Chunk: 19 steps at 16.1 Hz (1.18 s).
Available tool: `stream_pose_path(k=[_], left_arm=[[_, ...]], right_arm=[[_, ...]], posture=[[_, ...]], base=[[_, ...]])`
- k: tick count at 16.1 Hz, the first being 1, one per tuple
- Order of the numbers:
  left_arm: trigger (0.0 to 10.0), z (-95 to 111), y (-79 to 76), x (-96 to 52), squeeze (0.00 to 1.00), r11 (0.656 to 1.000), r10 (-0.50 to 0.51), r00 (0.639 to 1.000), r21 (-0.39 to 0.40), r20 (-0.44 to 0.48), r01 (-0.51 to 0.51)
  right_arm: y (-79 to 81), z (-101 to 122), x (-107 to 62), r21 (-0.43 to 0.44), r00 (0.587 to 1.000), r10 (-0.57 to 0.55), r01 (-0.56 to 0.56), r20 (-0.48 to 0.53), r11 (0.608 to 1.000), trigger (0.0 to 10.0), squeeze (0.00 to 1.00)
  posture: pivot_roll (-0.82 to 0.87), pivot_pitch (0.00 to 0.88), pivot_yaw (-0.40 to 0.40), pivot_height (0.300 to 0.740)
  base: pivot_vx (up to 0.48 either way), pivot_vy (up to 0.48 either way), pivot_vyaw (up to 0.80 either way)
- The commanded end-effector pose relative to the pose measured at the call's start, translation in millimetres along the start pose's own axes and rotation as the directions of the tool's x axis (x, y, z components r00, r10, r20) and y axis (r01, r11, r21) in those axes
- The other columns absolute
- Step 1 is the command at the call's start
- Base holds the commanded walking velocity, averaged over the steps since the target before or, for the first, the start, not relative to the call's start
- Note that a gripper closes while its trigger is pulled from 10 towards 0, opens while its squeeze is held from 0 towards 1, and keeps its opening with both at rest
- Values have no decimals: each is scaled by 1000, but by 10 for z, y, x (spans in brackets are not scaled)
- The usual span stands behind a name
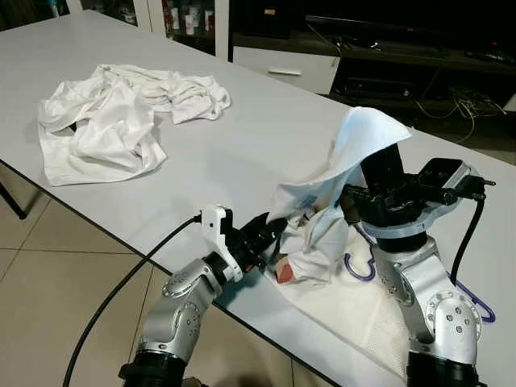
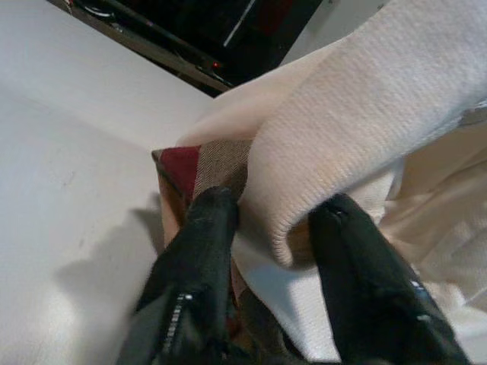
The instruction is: Hang hanger
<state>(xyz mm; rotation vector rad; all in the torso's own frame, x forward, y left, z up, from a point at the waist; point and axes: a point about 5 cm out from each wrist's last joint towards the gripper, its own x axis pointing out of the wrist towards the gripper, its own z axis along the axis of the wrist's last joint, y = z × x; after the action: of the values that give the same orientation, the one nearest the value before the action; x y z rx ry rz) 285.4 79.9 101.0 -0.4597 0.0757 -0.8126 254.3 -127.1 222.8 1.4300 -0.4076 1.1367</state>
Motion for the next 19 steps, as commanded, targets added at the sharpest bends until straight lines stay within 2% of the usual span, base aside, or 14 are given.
stream_pose_path(k=[1,2,3,4,5,7,9,13,16,18,19], left_arm=[[0,27,-26,32,0,1000,-18,1000,14,13,18],[0,38,-21,27,0,1000,-19,1000,15,19,19],[0,45,-22,22,0,1000,-22,999,16,23,22],[0,52,-24,19,0,1000,-26,999,15,28,25],[0,58,-24,18,0,1000,-27,999,14,33,26],[0,65,-26,14,0,999,-30,999,15,39,29],[0,77,-35,3,0,999,-37,998,16,48,36],[0,85,-47,-8,0,999,-47,997,6,59,47],[0,107,-52,-12,0,999,-51,996,-7,74,51],[0,130,-46,-10,0,999,-48,995,-11,82,49],[0,167,-24,-4,0,999,-28,994,-28,107,31]], right_arm=[[53,21,26,-20,1000,12,-12,-2,1000,2235,0],[46,21,29,-22,1000,8,-8,-3,1000,4902,0],[41,23,30,-23,1000,4,-4,-3,1000,6471,0],[34,27,28,-27,1000,-1,1,-2,1000,8824,0],[24,34,24,-32,1000,-9,8,0,999,10000,0],[-17,58,-2,-52,999,-42,42,7,998,10000,0],[-142,134,-68,-85,990,-136,139,45,987,10000,0],[-165,200,-70,-110,980,-179,188,83,976,10000,0],[-243,271,-103,-180,955,-267,288,133,941,10000,0],[-317,315,-136,-218,924,-342,374,172,901,10000,0],[-354,321,-182,-225,909,-380,412,171,883,10000,1000]], posture=[[51,59,-69,740],[52,58,-69,740],[53,57,-69,740],[53,57,-69,740],[53,56,-68,740],[54,55,-69,740],[54,59,-67,740],[48,65,-65,740],[40,72,-61,740],[37,74,-60,740],[37,74,-61,740]], base=[[0,0,0],[0,0,0],[0,0,0],[0,0,0],[0,0,0],[0,0,0],[0,0,0],[0,0,0],[0,0,0],[0,0,0],[0,0,0]])
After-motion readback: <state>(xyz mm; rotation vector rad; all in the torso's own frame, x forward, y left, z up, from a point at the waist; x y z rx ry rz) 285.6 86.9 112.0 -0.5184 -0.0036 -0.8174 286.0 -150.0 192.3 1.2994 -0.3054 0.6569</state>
